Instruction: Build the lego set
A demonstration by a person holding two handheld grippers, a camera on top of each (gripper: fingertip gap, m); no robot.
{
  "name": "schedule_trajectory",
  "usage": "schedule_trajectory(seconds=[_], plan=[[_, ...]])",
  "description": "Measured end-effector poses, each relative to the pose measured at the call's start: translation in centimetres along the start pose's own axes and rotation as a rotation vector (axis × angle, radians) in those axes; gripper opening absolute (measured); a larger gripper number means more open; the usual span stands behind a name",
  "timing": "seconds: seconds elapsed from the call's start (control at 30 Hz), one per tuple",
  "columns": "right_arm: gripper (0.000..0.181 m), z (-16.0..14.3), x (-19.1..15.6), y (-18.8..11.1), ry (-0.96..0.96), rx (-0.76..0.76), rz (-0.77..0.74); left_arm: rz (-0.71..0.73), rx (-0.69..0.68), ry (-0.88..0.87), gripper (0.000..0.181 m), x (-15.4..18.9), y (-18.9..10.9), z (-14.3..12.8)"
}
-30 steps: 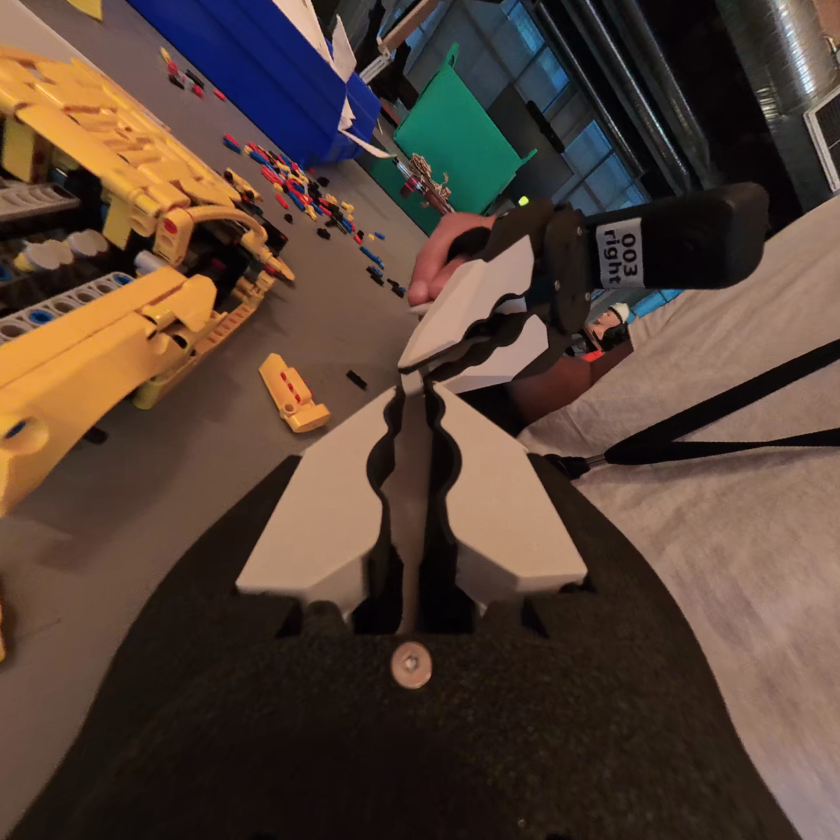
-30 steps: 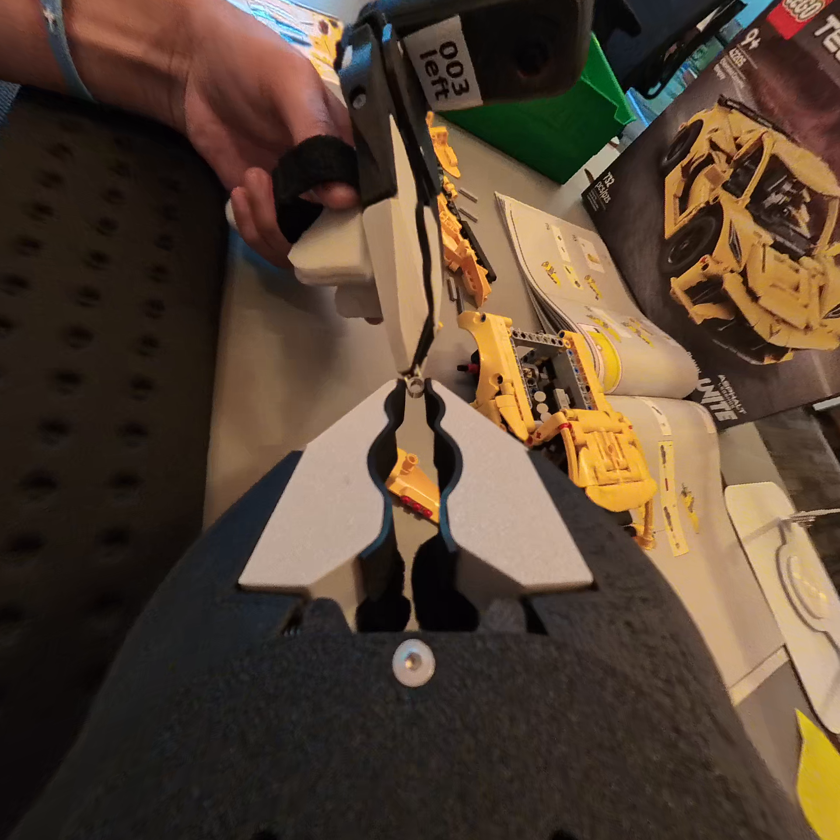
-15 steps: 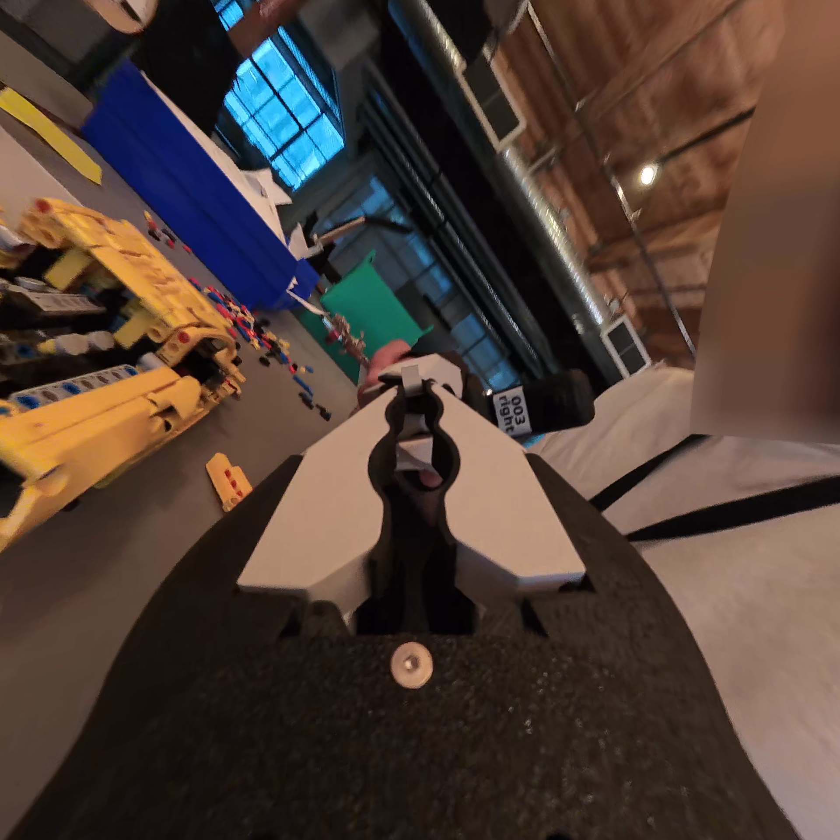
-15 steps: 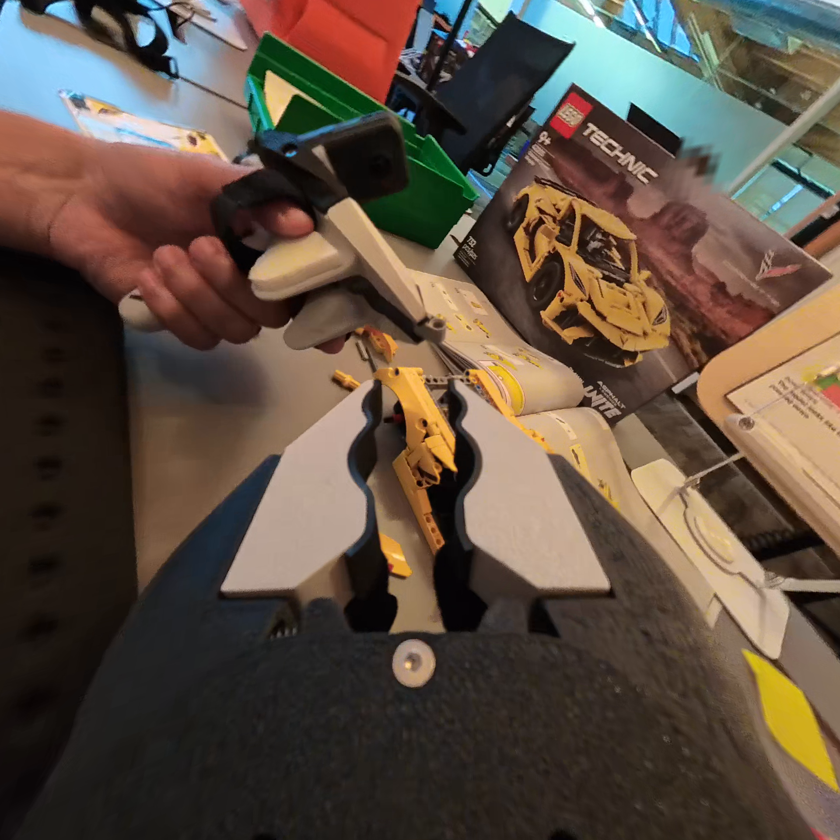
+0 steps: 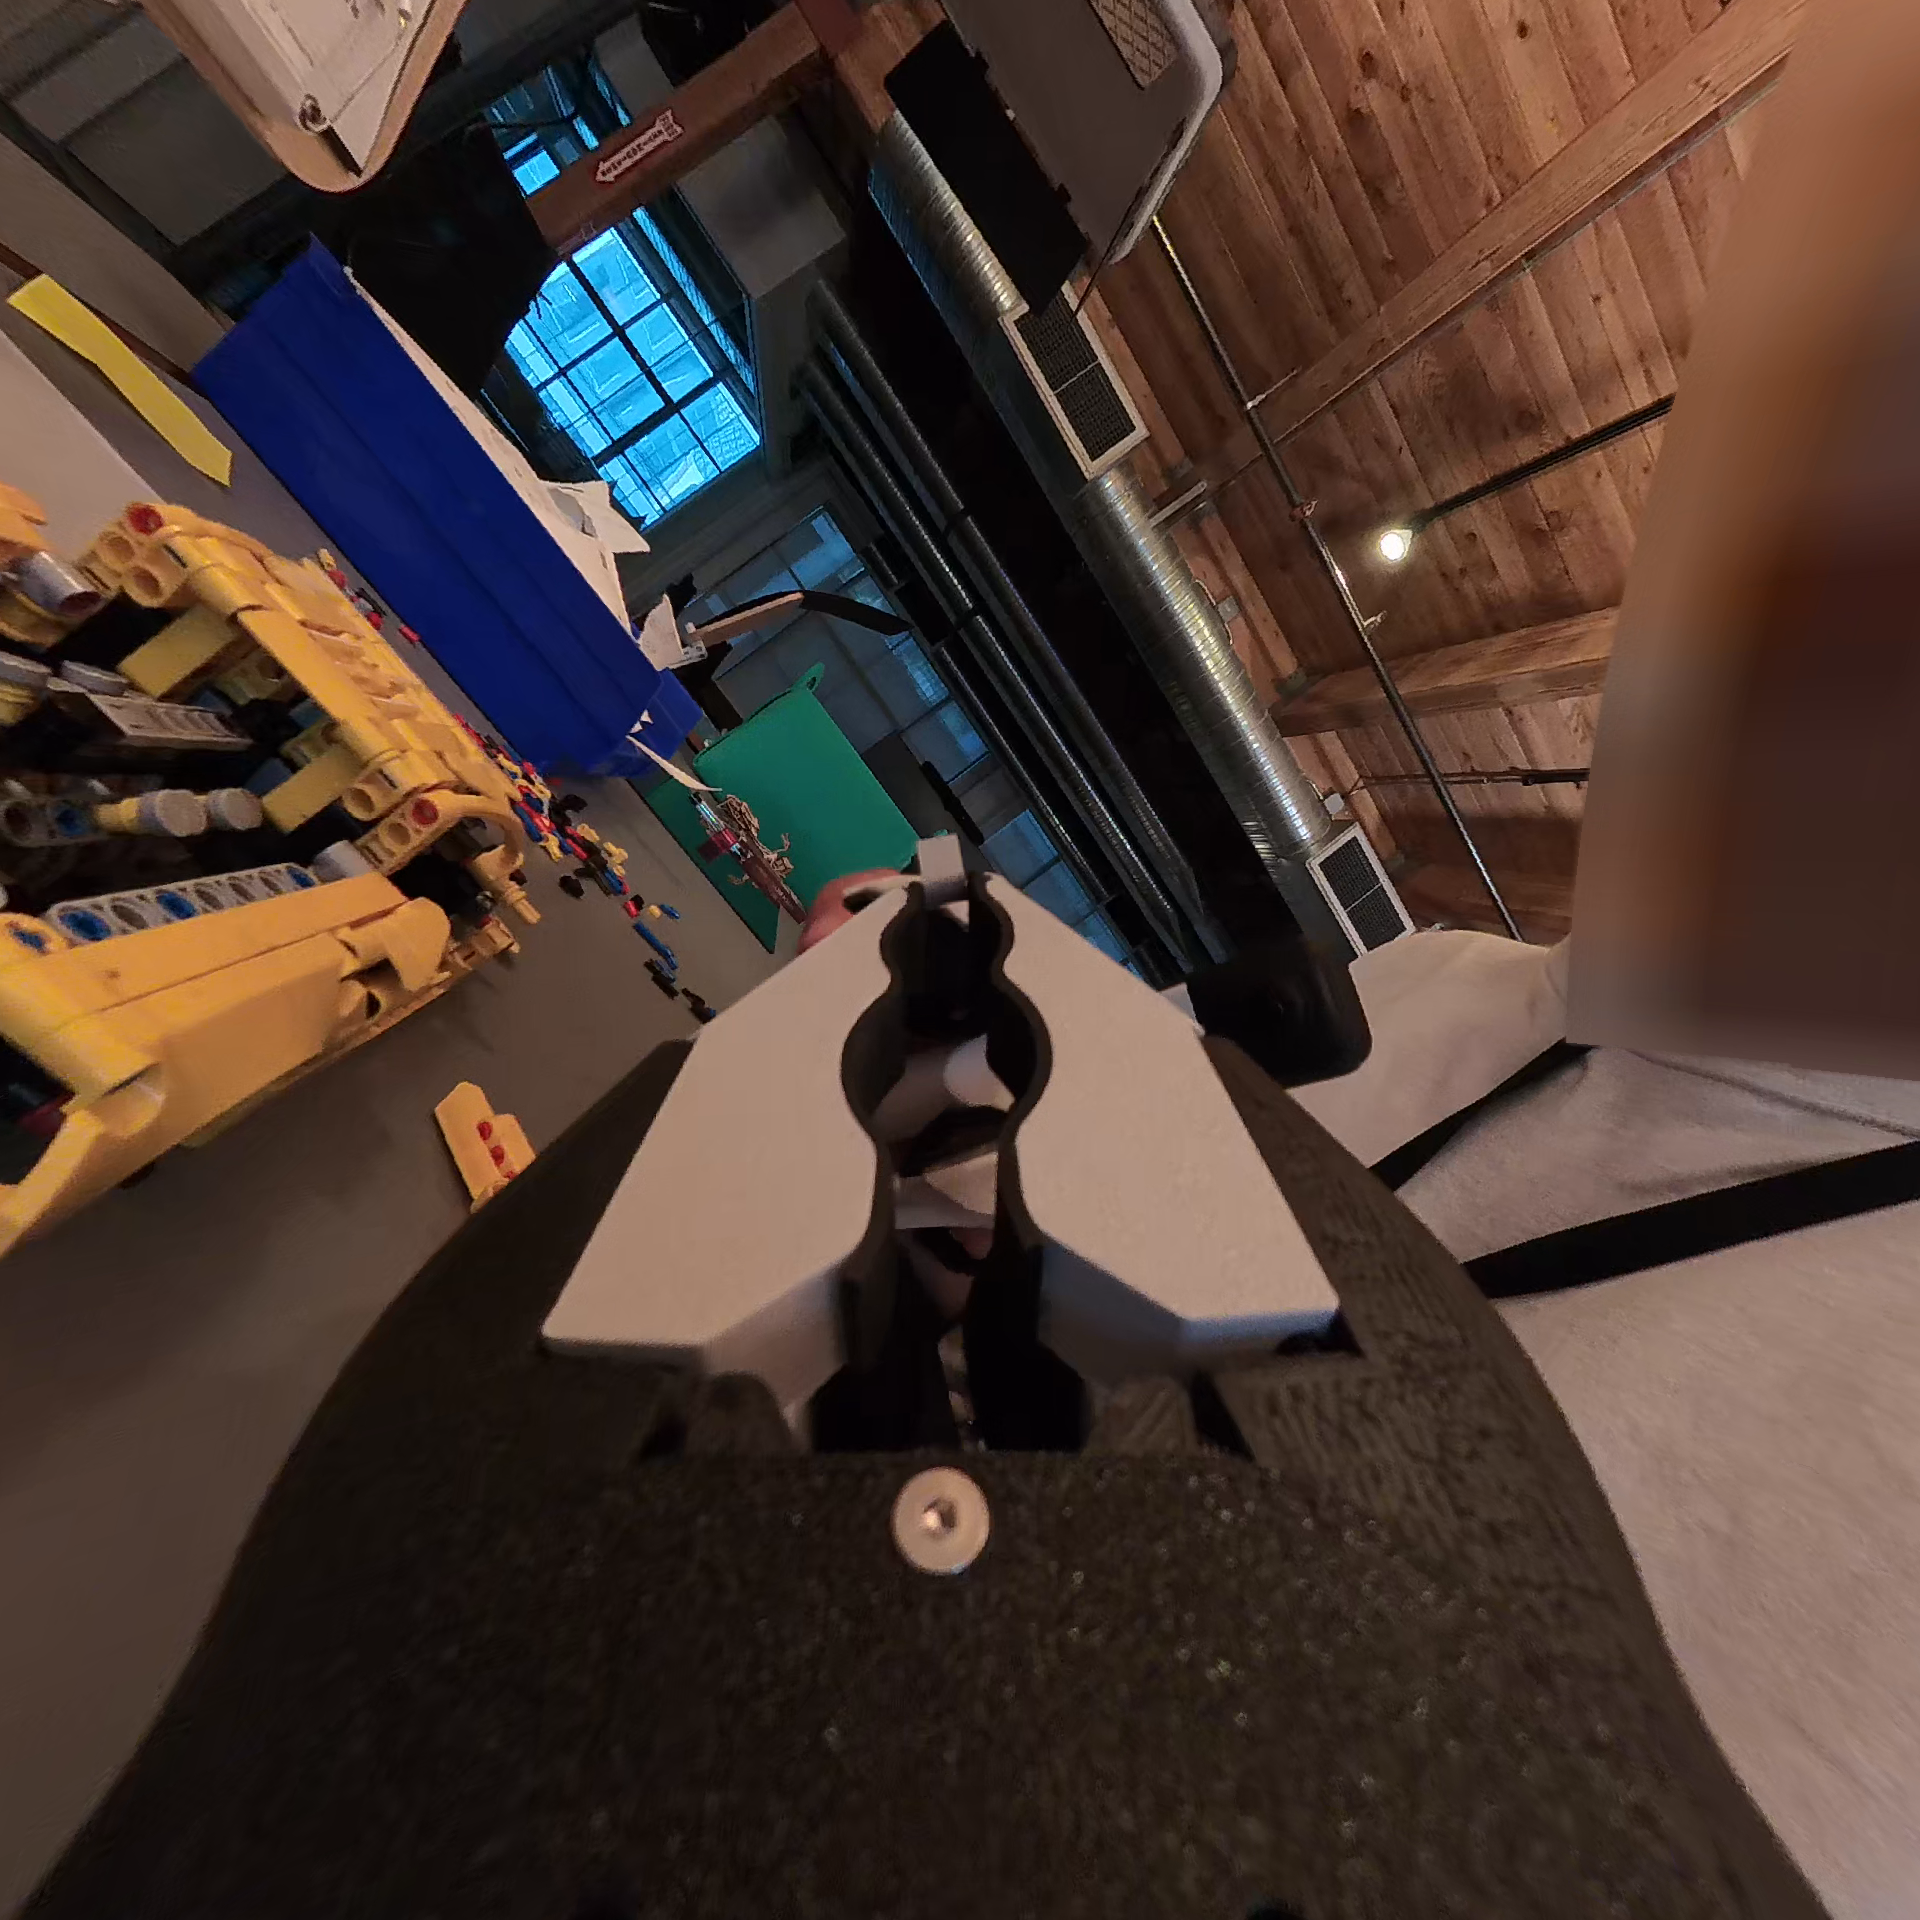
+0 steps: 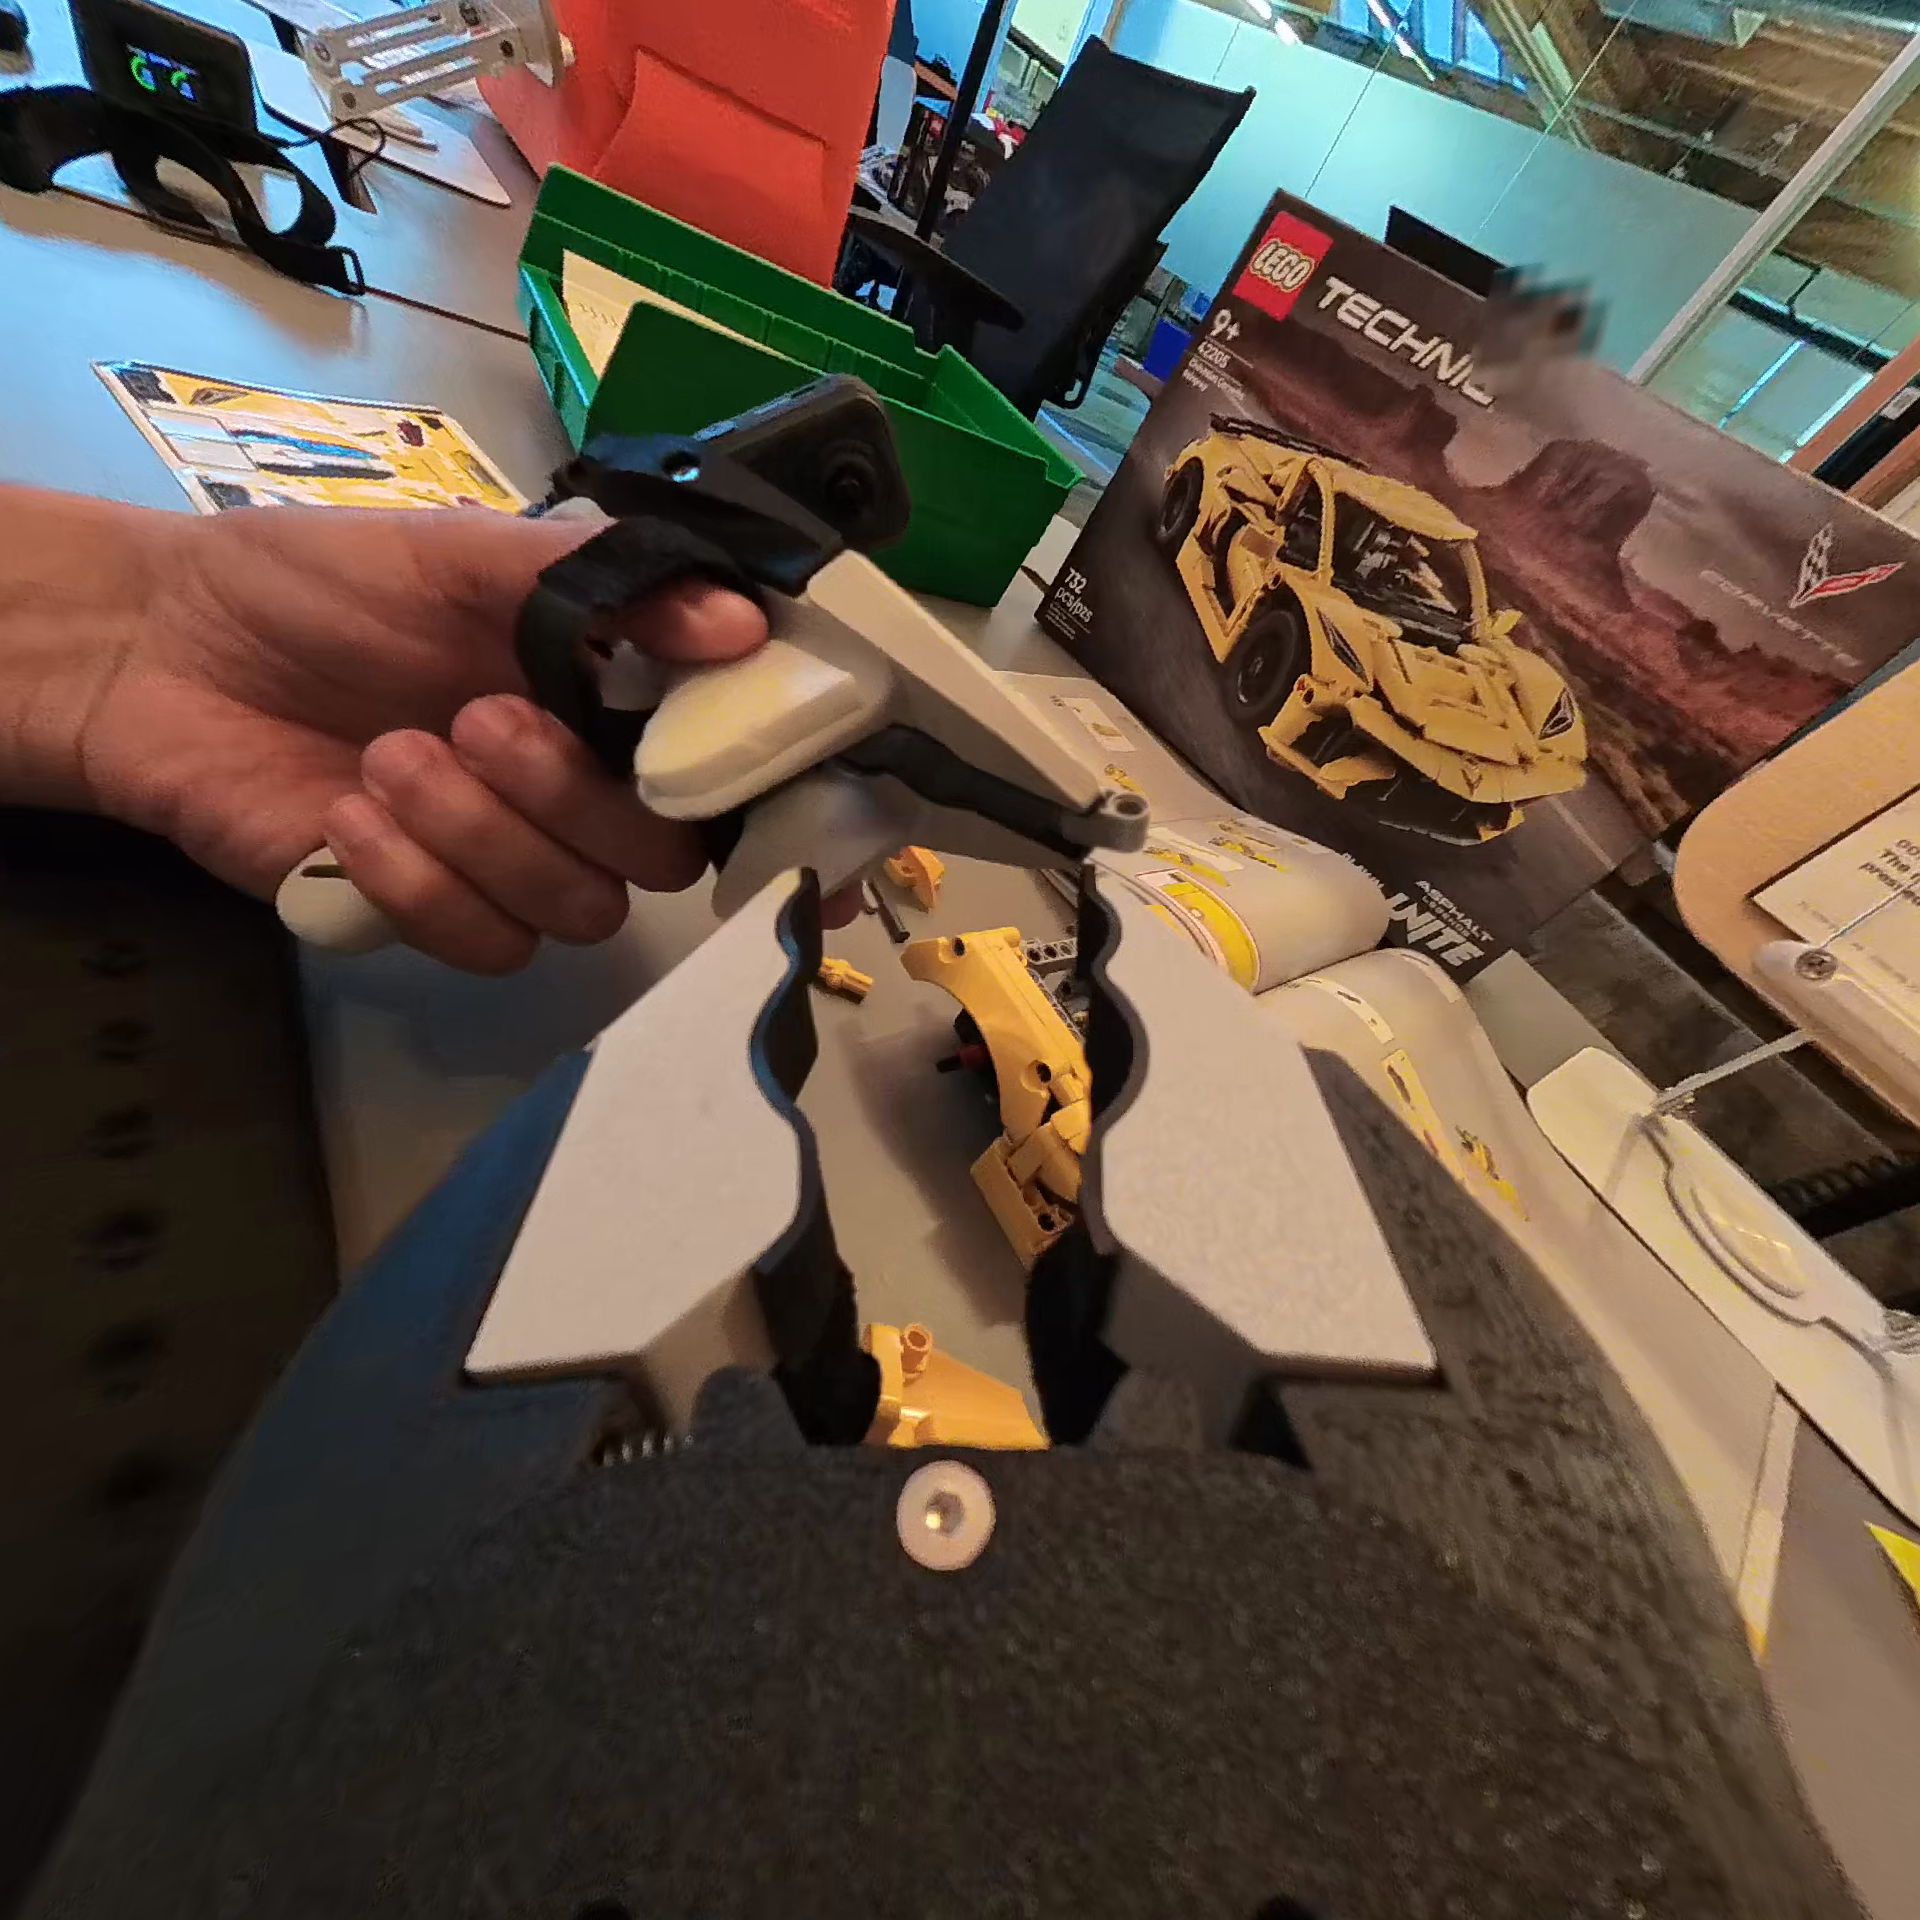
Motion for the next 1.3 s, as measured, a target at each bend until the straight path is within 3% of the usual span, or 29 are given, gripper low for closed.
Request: schedule_trajectory(seconds=[0.67,1.03,1.1,1.2,1.3], plan=[[0.047,0.7,0.1,-0.7,-0.057,0.058,-0.065,-0.003,0.008,-0.016,0.007,-0.1,0.0,0.0],[0.048,0.7,-0.1,-0.7,-0.062,0.073,0.031,-0.046,-0.086,-0.056,0.006,-0.1,0.5,-1.0],[0.041,0.6,0.3,-1.2,-0.055,0.092,0.075,-0.070,-0.110,-0.084,0.007,0.0,0.6,-1.2],[0.013,0.9,1.4,-2.4,-0.037,0.160,0.103,-0.170,-0.163,-0.176,0.006,0.3,1.0,-1.9],[0.011,0.8,1.5,-2.8,-0.070,0.156,0.105,-0.176,-0.165,-0.200,0.007,0.2,1.2,-2.2]])
Point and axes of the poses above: each gripper's, where its closed fingertips meet, y out along the fingers, z out of its top, x = y × z across the jaws, the point moved 9 cm from there along -y, back along the fingers, and after that the axes turned 4 degrees about x, right-handed, at the moved point
